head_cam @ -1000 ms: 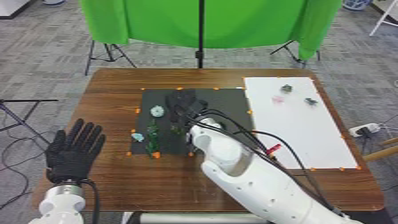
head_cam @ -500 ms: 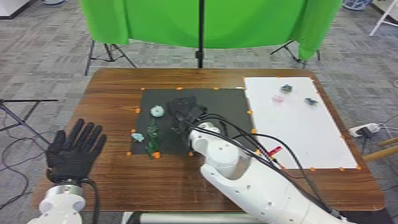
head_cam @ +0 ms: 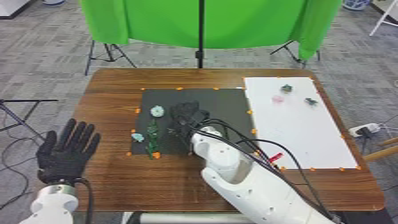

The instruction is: Arrange flowers

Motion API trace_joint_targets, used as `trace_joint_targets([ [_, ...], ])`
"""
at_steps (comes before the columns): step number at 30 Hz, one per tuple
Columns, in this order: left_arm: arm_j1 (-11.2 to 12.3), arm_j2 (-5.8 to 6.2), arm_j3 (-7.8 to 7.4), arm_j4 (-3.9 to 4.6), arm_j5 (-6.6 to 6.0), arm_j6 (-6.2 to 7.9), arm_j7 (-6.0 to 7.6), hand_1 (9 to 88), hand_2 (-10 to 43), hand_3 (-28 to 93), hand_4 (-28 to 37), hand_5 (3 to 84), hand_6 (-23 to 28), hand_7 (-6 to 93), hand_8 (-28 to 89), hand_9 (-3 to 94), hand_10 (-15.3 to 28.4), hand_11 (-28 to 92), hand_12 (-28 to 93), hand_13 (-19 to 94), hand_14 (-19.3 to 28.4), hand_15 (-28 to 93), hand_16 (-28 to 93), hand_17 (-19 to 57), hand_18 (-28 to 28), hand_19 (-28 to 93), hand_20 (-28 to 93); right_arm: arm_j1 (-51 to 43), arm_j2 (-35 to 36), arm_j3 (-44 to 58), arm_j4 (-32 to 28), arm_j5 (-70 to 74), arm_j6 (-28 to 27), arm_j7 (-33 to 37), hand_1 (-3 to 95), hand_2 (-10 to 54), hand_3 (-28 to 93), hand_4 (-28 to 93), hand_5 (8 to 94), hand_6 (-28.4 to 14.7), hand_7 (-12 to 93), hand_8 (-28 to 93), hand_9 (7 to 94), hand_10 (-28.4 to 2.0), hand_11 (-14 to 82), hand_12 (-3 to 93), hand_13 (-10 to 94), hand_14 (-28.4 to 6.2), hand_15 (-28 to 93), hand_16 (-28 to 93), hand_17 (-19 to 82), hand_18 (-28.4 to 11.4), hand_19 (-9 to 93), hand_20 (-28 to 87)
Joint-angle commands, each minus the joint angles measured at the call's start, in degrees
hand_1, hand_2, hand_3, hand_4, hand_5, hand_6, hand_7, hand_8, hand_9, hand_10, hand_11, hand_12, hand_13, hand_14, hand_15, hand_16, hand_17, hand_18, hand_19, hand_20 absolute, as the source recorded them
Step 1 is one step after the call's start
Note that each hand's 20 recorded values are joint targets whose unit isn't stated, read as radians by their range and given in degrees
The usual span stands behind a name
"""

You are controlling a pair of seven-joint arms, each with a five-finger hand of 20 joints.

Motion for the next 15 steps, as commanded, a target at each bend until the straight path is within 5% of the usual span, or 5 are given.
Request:
trace_joint_targets([
  [1, 1.2, -0.69, -0.06, -0.05, 0.51, 0.55, 0.14, 24.8, 19.6, 76, -28.3, 41.8, 9.6, 10.5, -10, 38.8, 15.9, 22, 10, 29, 16.2, 35, -8, -6.9, 13.5, 37, 12, 0.1, 1.0, 2.0, -3.5, 2.6, 0.7, 1.4, 59.2, -9.5, 73, -28, 63.6, -2.0, 16, -13, 69.6, -14.3, 22.0, 19.4, 65, -7.6, 50, 35, 32, -24.3, 87, 36],
  [8, 1.6, -1.1, -0.22, -0.28, 0.74, 0.36, 0.33, 25.6, 18.7, 76, -28.3, 41.8, 9.6, 10.8, -10, 38.8, 15.9, 22, 10, 29, 16.1, 36, -8, -6.9, 13.5, 37, 12, -0.5, 1.6, 3.3, -5.8, 4.1, -0.6, 1.1, 57.8, -9.5, 74, -28, 60.8, -2.8, 15, -13, 67.4, -14.8, 22.0, 17.7, 64, -8.0, 51, 35, 31, -24.5, 88, 36],
  [15, 2.7, -1.82, -0.18, -0.85, 2.95, 0.45, 1.05, 25.6, 18.7, 76, -28.3, 42.2, 9.6, 10.8, -10, 38.9, 15.9, 22, 10, 29, 16.1, 36, -8, -6.9, 13.5, 37, 12, 1.4, 3.8, 13.9, -0.9, 5.8, 9.9, 6.6, 48.2, -9.5, 83, -28, 55.8, -4.4, 14, -13, 59.9, -17.1, 19.5, 16.3, 57, -12.3, 52, 22, 30, -24.0, 85, 33],
])
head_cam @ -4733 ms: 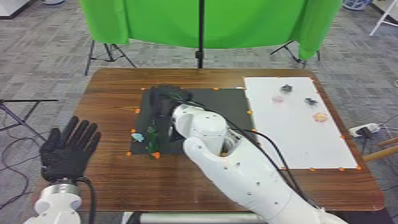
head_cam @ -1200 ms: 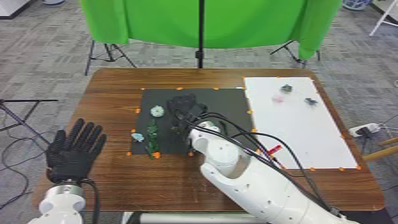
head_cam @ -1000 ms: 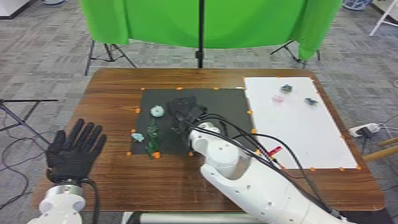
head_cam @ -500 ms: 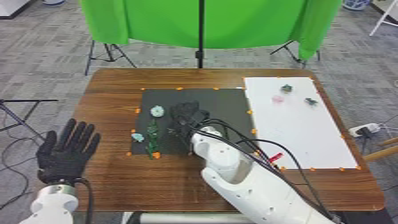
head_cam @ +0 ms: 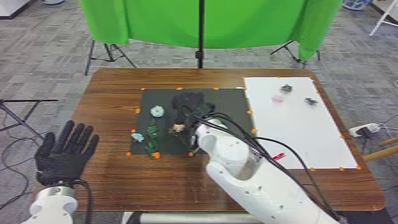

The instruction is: Arrange flowers

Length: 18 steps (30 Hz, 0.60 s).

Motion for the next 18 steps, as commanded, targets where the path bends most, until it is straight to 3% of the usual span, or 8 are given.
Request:
trace_joint_targets([
  [1, 2.2, -1.36, 0.03, -0.57, 2.74, 0.45, 0.97, 25.6, 18.7, 76, -28.3, 42.2, 9.6, 10.8, -10, 38.9, 15.9, 22, 10, 29, 16.1, 36, -8, -6.9, 13.5, 37, 12, 2.7, 3.4, 11.6, 5.3, 1.6, 9.8, 7.9, 48.0, -9.5, 85, -28, 53.4, -5.2, 14, -13, 57.6, -17.5, 19.4, 15.9, 55, -12.8, 53, 18, 31, -23.9, 86, 31],
  [3, 2.3, -1.97, -0.1, -0.65, 2.85, 0.33, 1.54, 25.6, 18.7, 76, -28.3, 42.3, 9.6, 10.7, -10, 38.9, 15.9, 22, 10, 29, 16.1, 36, -8, -6.8, 13.5, 37, 12, 2.9, 5.6, 14.1, 7.0, 1.1, 11.7, 9.2, 48.2, -9.5, 87, -28, 49.5, -6.4, 14, -13, 51.5, -18.1, 18.0, 15.1, 50, -13.9, 51, 14, 31, -23.7, 86, 30],
  [6, 2.3, -1.69, -0.06, -0.69, 4.01, 0.04, 1.37, 25.5, 18.7, 76, -28.3, 42.3, 9.6, 10.6, -10, 38.9, 15.9, 22, 9, 29, 16.2, 36, -8, -6.8, 13.5, 37, 12, 2.1, 9.1, 17.2, 9.0, 0.3, 12.9, 10.2, 47.8, -9.5, 89, -28, 47.9, -6.7, 15, -13, 46.4, -18.6, 15.4, 13.8, 43, -15.4, 44, 10, 28, -23.5, 83, 28],
  [8, 2.9, -1.57, 0.01, -1.26, 4.32, 1.16, 2.85, 25.5, 18.7, 76, -28.3, 42.3, 9.7, 10.6, -10, 38.9, 15.8, 22, 9, 29, 16.1, 36, -8, -6.8, 13.5, 37, 12, 1.4, 10.4, 18.7, 10.3, 0.4, 13.2, 10.6, 48.5, -9.5, 89, -28, 49.4, -5.7, 16, -13, 46.6, -18.3, 14.8, 13.4, 41, -15.7, 41, 10, 26, -23.3, 81, 27],
  [11, 3.2, -1.74, -0.12, -1.36, 4.0, 1.18, 3.68, 25.5, 18.7, 76, -28.3, 42.5, 9.6, 10.6, -10, 38.8, 15.8, 22, 10, 29, 16.1, 36, -8, -6.8, 13.5, 37, 12, 0.6, 11.3, 20.0, 11.5, 0.7, 11.2, 11.1, 50.1, -9.5, 89, -28, 51.4, -4.5, 17, -14, 48.6, -17.6, 14.8, 13.4, 41, -15.6, 40, 10, 26, -23.1, 80, 26],
  [15, 3.4, -1.53, -0.27, -1.44, 4.18, 1.21, 3.37, 25.5, 18.8, 76, -28.3, 42.7, 9.5, 10.8, -10, 38.9, 15.8, 22, 10, 29, 16.0, 36, -8, -6.8, 13.5, 37, 12, -0.5, 11.0, 20.5, 12.1, 1.6, 7.0, 11.5, 49.8, -9.5, 89, -28, 51.2, -4.3, 17, -14, 48.7, -17.4, 14.6, 13.5, 41, -15.5, 38, 10, 25, -23.1, 79, 25],
  [18, 3.2, -1.7, -0.25, -1.33, 3.58, 1.32, 3.44, 25.4, 18.8, 77, -28.3, 42.7, 9.5, 10.8, -10, 39.0, 15.8, 22, 10, 29, 16.0, 36, -8, -6.8, 13.5, 37, 12, -0.7, 9.3, 20.1, 13.0, 1.7, 4.3, 12.2, 49.3, -9.5, 89, -28, 51.0, -4.3, 16, -14, 48.1, -17.2, 14.0, 13.4, 41, -15.6, 37, 11, 25, -23.1, 79, 25],
])
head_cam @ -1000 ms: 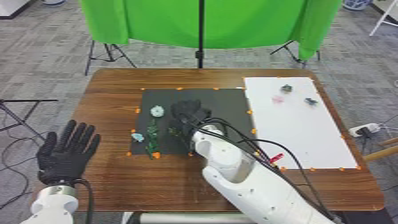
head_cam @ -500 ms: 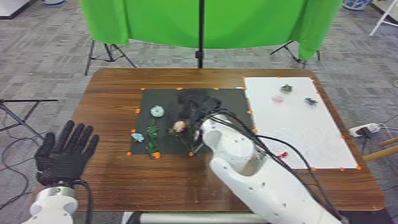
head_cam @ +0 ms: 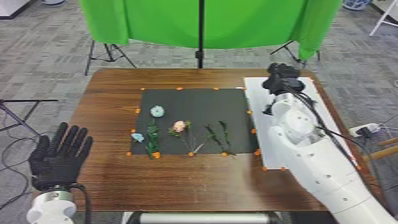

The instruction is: Arrange flowers

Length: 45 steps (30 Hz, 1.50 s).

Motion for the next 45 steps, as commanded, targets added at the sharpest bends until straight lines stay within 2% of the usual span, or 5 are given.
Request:
trace_joint_targets([
  [1, 0.9, -0.32, 0.07, 0.08, -0.15, 0.7, 0.01, 25.4, 18.8, 77, -28.3, 42.8, 9.5, 10.8, -10, 39.1, 15.9, 22, 10, 29, 16.0, 36, -8, -6.7, 13.4, 37, 12, -1.5, -2.2, 0.1, 2.8, -0.3, -6.8, 1.8, 49.2, -9.5, 89, -28, 51.0, -4.3, 16, -14, 47.9, -17.1, 13.8, 13.4, 41, -15.6, 37, 11, 25, -23.1, 79, 25],
  [13, -0.1, 0.15, 0.52, 0.29, -0.9, 0.89, -0.14, 25.3, 18.9, 77, -28.3, 43.0, 9.7, 10.7, -10, 39.3, 15.8, 23, 10, 29, 16.1, 36, -8, -6.7, 13.5, 36, 12, -1.9, -3.1, -2.3, 5.6, 0.4, -2.9, 4.6, 55.2, -9.5, 78, -28, 60.6, -2.7, 24, -16, 59.9, -15.4, 22.2, 16.3, 59, -9.1, 43, 23, 33, -22.3, 85, 30],
  [17, 0.4, 0.08, 0.33, 0.18, -0.7, 0.74, -0.02, 25.5, 18.7, 77, -28.3, 43.1, 9.7, 10.8, -10, 39.4, 16.0, 23, 10, 29, 16.0, 36, -8, -6.7, 13.5, 36, 12, -2.6, -2.8, -2.2, 5.0, 0.9, -2.0, 4.2, 64.5, -9.5, 70, -28, 63.6, -3.0, 44, -3, 71.6, -12.3, 21.1, 37.3, 68, -4.4, 47, 35, 39, -20.4, 86, 33],
  [32, 1.5, 0.08, -0.04, -0.02, -0.64, -0.46, -0.07, 25.5, 18.7, 77, -28.3, 42.9, 9.6, 10.8, -10, 39.4, 15.8, 22, 10, 30, 16.1, 36, -8, -6.5, 13.4, 36, 12, -8.1, 4.8, -5.2, -20.5, 7.8, -4.1, -6.1, 63.6, -9.5, 72, -28, 60.7, -2.9, 54, 1, 69.6, -12.9, 28.1, 41.4, 67, -5.4, 52, 38, 39, -20.2, 86, 37],
  [45, 0.9, 0.41, 0.15, 0.52, -0.27, -1.1, -0.95, 25.5, 17.4, 78, -28.3, 42.2, 9.3, 10.7, -10, 38.8, 15.7, 22, 10, 30, 16.0, 36, -8, -6.5, 13.5, 36, 12, -10.5, 3.9, -10.4, -23.9, 8.4, -9.3, -8.9, 61.5, -9.5, 72, -28, 58.6, -3.4, 52, -1, 67.5, -13.4, 27.2, 39.3, 64, -6.2, 53, 36, 37, -21.0, 87, 39],
])
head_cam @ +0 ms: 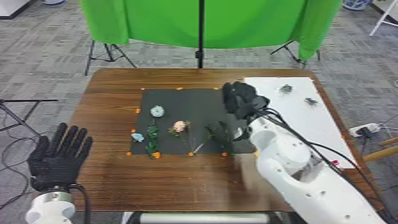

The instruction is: Arrange flowers

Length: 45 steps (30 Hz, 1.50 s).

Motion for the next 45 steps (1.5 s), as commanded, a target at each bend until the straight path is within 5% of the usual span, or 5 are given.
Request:
trace_joint_targets([
  [1, 0.4, 0.23, 0.44, 0.62, 0.11, -0.37, -0.82, 25.5, 17.3, 78, -28.3, 42.2, 9.3, 10.7, -10, 38.9, 15.7, 22, 10, 30, 16.0, 36, -8, -6.4, 13.5, 36, 12, -1.4, -2.0, -1.7, -0.3, 2.0, -4.2, 1.0, 61.5, -9.5, 72, -28, 58.5, -3.5, 52, -1, 67.4, -13.4, 27.1, 39.1, 64, -6.3, 54, 36, 37, -21.0, 87, 39],
  [6, 0.4, 0.25, 0.49, 0.67, 0.15, -0.49, -1.05, 25.5, 17.4, 78, -28.3, 42.2, 9.3, 10.7, -10, 38.9, 15.7, 22, 10, 30, 16.0, 36, -8, -6.4, 13.5, 36, 12, -0.1, -5.6, -0.5, -0.9, 13.2, -9.1, 9.8, 60.7, -9.5, 72, -28, 58.3, -3.8, 50, -1, 66.6, -13.7, 26.8, 38.6, 63, -6.5, 54, 35, 37, -21.4, 88, 39],
  [31, 0.4, 0.42, 0.5, 0.93, 0.27, -0.45, -1.68, 25.4, 17.7, 77, -28.3, 42.4, 9.4, 10.5, -10, 39.0, 15.7, 22, 10, 30, 15.9, 35, -8, -6.2, 13.4, 35, 13, 0.4, -12.0, -5.0, 5.1, 4.7, -10.5, 8.2, 60.1, -9.5, 72, -28, 58.0, -4.4, 43, -4, 61.6, -16.0, 33.6, 30.5, 60, -7.6, 56, 33, 36, -22.3, 90, 37],
  [35, 0.2, 0.38, 0.62, 1.0, 0.3, -0.65, -1.75, 25.4, 17.8, 77, -28.3, 42.4, 9.4, 10.5, -10, 39.0, 15.7, 22, 10, 30, 16.0, 35, -8, -6.2, 13.4, 35, 13, 0.0, -12.2, -4.8, 4.5, 5.3, -11.2, 7.7, 58.4, -9.5, 73, -28, 58.3, -4.4, 39, -16, 59.1, -17.6, 37.1, 22.6, 58, -8.6, 56, 31, 34, -22.9, 89, 37],
  [45, 0.1, 0.35, 0.77, 1.1, 0.3, -0.53, -2.09, 25.8, 18.5, 77, -28.3, 42.5, 9.4, 10.5, -10, 39.3, 15.9, 22, 10, 33, 16.9, 41, -7, -6.4, 14.3, 39, 15, -0.5, -12.2, -3.5, 4.3, 6.6, -12.9, 7.4, 54.4, -9.5, 76, -28, 56.0, -4.5, 23, -16, 55.4, -16.2, 21.0, 15.9, 56, -11.5, 60, 29, 34, -23.6, 92, 38],
])
